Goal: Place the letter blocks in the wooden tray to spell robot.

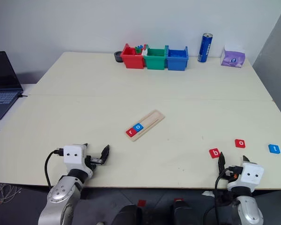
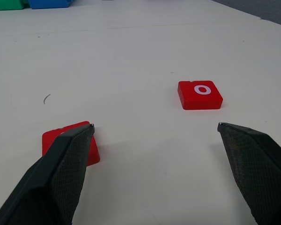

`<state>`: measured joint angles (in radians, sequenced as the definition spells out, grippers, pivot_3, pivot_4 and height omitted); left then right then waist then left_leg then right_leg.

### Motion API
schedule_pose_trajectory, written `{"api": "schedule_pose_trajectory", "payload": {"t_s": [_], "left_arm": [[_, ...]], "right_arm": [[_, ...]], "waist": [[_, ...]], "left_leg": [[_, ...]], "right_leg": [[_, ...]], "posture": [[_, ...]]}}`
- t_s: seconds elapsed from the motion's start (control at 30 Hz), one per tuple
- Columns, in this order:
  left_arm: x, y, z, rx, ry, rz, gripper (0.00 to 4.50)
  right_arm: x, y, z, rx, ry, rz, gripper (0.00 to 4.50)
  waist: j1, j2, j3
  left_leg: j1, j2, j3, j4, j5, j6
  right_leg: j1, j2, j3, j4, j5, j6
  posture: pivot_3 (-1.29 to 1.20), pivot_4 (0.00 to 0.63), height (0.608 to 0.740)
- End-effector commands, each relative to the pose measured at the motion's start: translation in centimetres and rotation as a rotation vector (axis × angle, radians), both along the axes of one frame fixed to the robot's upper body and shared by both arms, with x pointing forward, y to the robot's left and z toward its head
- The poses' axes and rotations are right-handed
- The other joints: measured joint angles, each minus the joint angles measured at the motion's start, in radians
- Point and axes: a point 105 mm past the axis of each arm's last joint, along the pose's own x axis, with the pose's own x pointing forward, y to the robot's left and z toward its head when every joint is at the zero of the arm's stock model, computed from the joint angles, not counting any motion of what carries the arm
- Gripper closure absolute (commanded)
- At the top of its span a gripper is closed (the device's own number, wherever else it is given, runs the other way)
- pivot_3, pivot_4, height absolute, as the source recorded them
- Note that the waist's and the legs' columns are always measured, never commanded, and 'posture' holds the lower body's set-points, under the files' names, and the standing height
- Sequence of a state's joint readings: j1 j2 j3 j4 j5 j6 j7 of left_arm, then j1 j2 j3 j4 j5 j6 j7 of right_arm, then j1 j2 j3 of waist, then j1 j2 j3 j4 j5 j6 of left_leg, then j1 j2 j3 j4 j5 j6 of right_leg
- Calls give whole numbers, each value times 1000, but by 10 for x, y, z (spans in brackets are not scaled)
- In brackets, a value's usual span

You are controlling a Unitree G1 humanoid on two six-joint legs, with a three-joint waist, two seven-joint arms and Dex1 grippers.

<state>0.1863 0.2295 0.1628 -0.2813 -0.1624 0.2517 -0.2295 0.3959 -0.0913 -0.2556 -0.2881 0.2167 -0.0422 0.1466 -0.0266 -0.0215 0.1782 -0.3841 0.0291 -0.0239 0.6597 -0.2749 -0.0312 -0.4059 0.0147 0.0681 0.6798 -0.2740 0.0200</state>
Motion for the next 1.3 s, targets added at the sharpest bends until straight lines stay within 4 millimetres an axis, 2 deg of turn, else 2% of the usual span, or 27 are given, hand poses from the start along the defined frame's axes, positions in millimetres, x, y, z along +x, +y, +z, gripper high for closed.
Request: {"api": "schedule_pose_trajectory", "payload": {"t_s": [0.03,0.3,0.57,0.77,0.93,1.1,1.17,1.3], "left_arm": [[-1,-5,10,-5,-51,-24,0],[0,-5,9,28,-44,-27,0],[9,-5,20,73,-101,-70,0],[10,-8,16,101,-80,-82,0],[10,-10,15,78,-70,-117,0],[9,-14,25,-5,-103,-190,0],[11,-13,26,-6,-104,-199,0],[15,-21,30,49,-107,-281,0]], "right_arm": [[-1,-4,9,-25,-39,-17,19],[0,-6,8,-29,-39,-26,19],[0,-7,10,-31,-46,-48,19],[0,-8,11,-32,-47,-64,19],[0,-8,11,-32,-46,-72,19],[0,-12,11,-40,-41,-100,19],[0,-13,18,-50,-61,-90,19],[4,-10,46,-67,-143,6,19]], "waist": [[0,0,0],[0,0,0],[0,0,0],[0,0,0],[-1,0,0],[-1,0,0],[-1,0,0],[-1,0,0]], "left_leg": [[0,0,0,0,0,0],[0,0,0,0,0,0],[0,0,0,0,0,0],[0,0,0,0,0,0],[0,0,0,0,0,0],[0,0,0,0,0,0],[0,0,0,0,0,0],[0,0,1,1,0,0]], "right_leg": [[0,0,0,0,0,0],[0,0,0,0,0,0],[0,0,0,0,0,0],[0,0,0,0,0,0],[0,0,0,0,0,0],[0,0,0,0,0,0],[0,0,0,0,0,0],[0,0,1,0,0,0]], "posture": [[0,150,740],[0,150,740],[0,150,740],[0,150,740],[0,150,740],[0,150,740],[0,150,740],[0,150,740]]}}
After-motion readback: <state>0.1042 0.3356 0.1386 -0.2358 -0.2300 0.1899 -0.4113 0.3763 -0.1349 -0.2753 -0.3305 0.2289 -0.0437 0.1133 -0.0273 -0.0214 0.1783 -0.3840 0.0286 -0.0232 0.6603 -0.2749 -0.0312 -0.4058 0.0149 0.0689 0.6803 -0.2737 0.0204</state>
